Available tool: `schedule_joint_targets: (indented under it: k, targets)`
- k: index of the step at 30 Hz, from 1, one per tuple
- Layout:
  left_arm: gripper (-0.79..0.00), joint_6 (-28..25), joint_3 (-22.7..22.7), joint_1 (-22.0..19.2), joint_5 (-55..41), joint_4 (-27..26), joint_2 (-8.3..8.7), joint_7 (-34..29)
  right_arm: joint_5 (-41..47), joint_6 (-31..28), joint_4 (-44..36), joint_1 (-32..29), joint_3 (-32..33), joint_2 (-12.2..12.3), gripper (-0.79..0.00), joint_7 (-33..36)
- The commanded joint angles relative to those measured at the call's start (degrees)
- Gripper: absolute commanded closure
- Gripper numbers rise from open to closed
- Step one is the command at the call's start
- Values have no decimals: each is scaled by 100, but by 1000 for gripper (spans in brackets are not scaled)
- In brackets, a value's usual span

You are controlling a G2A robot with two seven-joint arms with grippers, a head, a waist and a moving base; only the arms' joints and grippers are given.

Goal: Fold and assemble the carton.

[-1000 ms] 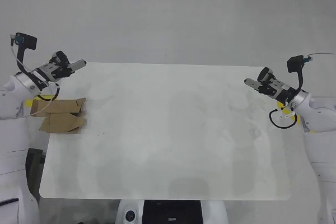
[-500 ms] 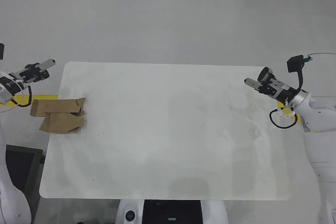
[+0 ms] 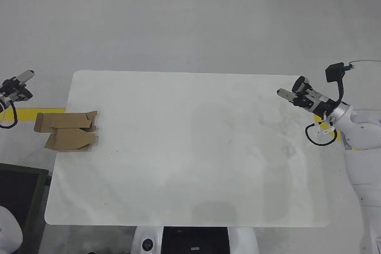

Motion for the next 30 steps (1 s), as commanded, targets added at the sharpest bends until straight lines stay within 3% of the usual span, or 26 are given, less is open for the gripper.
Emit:
schedule_joint_targets:
  k: [1,13,16,30]
  targets:
    - [-785,57,-20,-48,177,245,62,169,0,0,0,0,0,0,-785,0]
    - [-785,358,230,-312,1120,1344,331,395,0,0,0,0,0,0,-785,0]
    - [-785,172,370,-375,1140,1526,330,-8,0,0,0,0,0,0,-785,0]
    - [-785,206,592,-367,789,1980,310,-353,0,0,0,0,0,0,-785,0]
